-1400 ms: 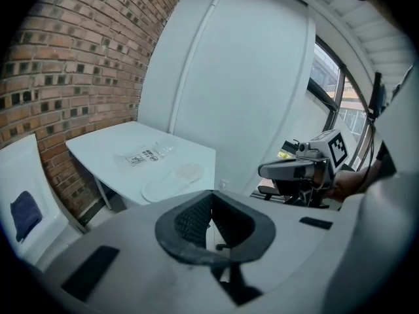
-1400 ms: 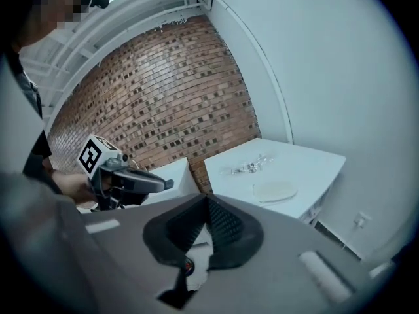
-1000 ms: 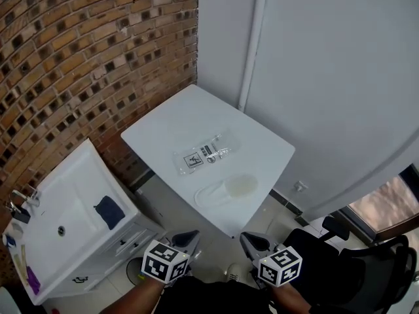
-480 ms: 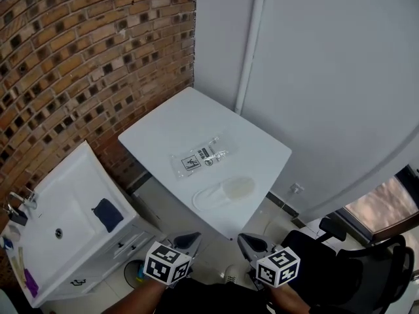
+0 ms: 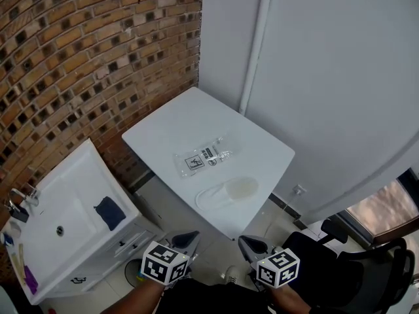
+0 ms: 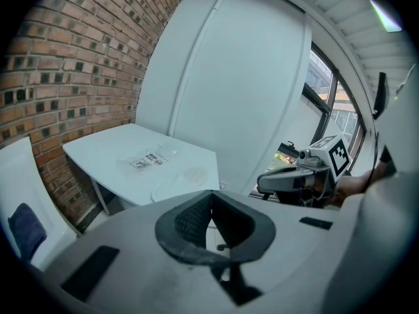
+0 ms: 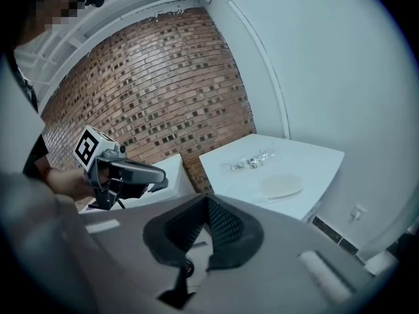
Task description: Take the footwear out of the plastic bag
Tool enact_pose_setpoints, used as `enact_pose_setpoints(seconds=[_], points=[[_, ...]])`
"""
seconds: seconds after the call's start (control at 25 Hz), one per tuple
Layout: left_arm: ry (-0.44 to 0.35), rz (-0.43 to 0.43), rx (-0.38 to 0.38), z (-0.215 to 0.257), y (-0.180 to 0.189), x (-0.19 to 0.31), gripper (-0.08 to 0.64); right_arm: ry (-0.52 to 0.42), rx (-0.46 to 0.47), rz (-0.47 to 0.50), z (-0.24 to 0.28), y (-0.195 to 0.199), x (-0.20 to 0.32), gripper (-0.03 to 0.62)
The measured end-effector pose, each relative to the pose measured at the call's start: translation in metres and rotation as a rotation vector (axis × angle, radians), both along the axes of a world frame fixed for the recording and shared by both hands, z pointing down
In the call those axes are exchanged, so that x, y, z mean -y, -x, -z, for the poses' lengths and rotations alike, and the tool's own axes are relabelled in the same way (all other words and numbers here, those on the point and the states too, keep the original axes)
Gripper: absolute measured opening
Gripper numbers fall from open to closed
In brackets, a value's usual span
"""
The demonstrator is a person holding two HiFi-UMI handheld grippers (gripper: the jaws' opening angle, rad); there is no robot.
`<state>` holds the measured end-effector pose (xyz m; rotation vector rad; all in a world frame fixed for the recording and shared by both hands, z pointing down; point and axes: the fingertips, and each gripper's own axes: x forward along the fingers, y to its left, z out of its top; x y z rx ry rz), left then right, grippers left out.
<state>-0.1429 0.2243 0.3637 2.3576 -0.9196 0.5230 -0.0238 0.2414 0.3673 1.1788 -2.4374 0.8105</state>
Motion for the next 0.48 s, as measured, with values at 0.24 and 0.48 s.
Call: enact_pose_setpoints(seconds=[0.24,0.48], points=[[0.005,-0.001,-0.003,-0.0017,-0.0003,-0.0042,0.008,0.008,-0.011,0.013,-0.0034,0.0002,-0.0048,0.002],[0.0,-0.007,-0.001,-0.0002,-0.0008,-0.0029,0.008,0.005,-0.018,0.018,-0.0015,-0.0005,-0.0046,0.001]])
